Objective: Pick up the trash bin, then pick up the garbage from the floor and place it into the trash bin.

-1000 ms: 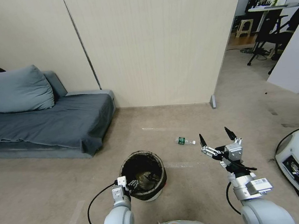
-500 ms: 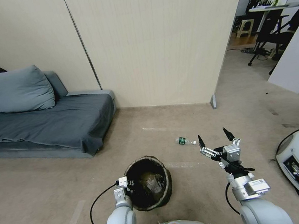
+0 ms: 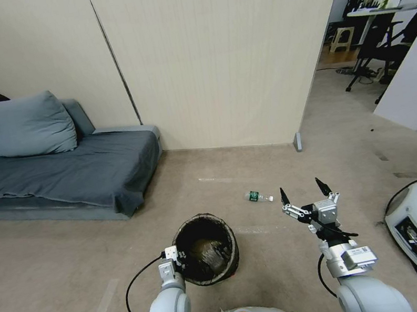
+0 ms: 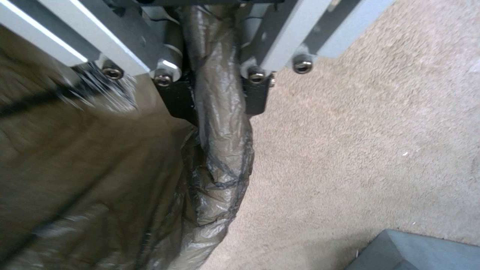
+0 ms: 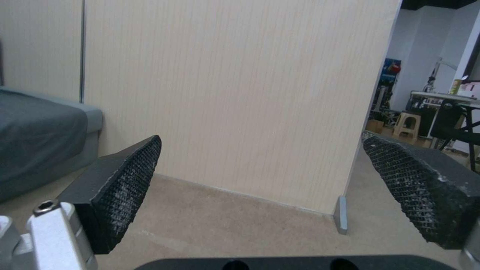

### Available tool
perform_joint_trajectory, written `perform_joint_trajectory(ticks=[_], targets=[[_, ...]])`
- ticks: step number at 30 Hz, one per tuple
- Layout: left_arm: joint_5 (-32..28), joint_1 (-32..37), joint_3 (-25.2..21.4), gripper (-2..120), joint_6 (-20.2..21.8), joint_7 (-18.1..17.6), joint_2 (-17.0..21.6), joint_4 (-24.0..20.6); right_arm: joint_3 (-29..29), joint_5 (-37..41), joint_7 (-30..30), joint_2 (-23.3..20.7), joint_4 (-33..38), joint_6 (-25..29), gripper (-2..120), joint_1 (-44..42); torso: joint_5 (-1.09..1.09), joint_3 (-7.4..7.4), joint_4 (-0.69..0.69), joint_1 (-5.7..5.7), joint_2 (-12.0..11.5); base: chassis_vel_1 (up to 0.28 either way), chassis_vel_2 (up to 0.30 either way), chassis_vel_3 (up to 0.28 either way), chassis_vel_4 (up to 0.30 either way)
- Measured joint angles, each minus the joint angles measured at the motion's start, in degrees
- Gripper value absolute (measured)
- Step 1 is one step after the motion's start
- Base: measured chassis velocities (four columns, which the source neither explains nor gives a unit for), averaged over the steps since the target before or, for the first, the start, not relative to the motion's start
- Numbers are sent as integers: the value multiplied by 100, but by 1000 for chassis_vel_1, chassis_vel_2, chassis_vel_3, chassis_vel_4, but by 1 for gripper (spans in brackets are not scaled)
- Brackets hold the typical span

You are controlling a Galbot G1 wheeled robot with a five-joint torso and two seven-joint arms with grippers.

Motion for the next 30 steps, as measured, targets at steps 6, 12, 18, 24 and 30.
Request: perform_joint_trajectory(ticks=[6,12,18,24,30], targets=[[120,37,-63,1,-52,-139,60,-598,-4,14,8,0,-5,18,100,3,8,0,3,0,0,0,0,0,0],[248,100,-56,1,-84,-150,84,-1250,-37,30,98,0,4,72,100,-19,10,-1,2,0,0,0,0,0,0],[350,227,-44,1,-92,-152,118,-1926,-74,55,193,0,40,130,100,-46,9,-1,3,0,0,0,0,0,0],[416,315,-43,1,-109,-132,138,-2224,-95,39,188,0,40,141,100,-48,9,-1,3,0,0,0,0,0,0],[467,394,9,1,-197,-131,146,-2335,-159,-47,135,0,38,166,100,-55,9,-1,3,0,0,0,0,0,0]])
